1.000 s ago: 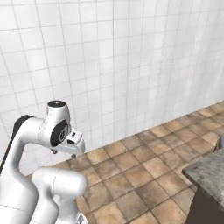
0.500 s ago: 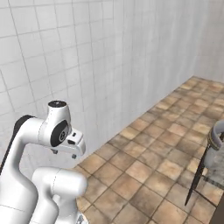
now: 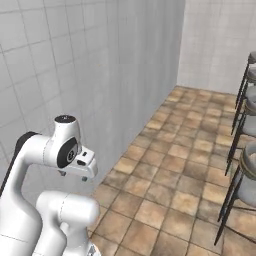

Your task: Four empty soda cans are scattered around the kitchen. Gather all the cans and cluster them next to the stove for recycling.

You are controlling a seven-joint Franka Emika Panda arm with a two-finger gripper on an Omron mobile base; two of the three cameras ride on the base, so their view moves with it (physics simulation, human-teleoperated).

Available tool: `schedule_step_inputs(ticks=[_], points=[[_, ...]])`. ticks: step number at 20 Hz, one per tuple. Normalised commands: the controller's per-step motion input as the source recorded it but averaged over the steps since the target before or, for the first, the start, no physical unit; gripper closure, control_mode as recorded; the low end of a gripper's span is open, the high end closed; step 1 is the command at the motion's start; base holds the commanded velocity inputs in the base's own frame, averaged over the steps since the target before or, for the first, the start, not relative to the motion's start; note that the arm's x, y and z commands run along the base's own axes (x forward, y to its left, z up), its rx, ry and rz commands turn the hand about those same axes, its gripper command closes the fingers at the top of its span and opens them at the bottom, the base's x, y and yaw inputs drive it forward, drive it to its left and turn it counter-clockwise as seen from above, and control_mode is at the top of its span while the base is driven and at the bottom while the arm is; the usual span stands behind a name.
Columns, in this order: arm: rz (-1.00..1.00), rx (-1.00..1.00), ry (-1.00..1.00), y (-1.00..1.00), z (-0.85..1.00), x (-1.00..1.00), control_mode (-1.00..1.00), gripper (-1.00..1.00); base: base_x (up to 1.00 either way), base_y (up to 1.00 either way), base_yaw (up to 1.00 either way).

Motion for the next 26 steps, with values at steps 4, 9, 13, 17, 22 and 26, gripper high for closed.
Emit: schedule_step_inputs(ticks=[4, 9, 13, 17, 22, 26], points=[[0.0, 0.0, 0.0, 0.0, 0.0, 0.0, 1.0, -1.0, 0.96, 0.3, -0.65], [0.0, 0.0, 0.0, 0.0, 0.0, 0.0, 1.0, -1.0, 1.0, 0.6, -0.55], [0.0, 0.0, 0.0, 0.0, 0.0, 0.0, 1.0, -1.0, 1.0, 0.63, -0.43], [0.0, 0.0, 0.0, 0.0, 0.0, 0.0, 1.0, -1.0, 1.0, 0.65, -0.42], [0.0, 0.0, 0.0, 0.0, 0.0, 0.0, 1.0, -1.0, 1.0, 0.74, -0.51], [0.0, 0.0, 0.0, 0.0, 0.0, 0.0, 1.0, -1.0, 1.0, 0.91, -0.49]])
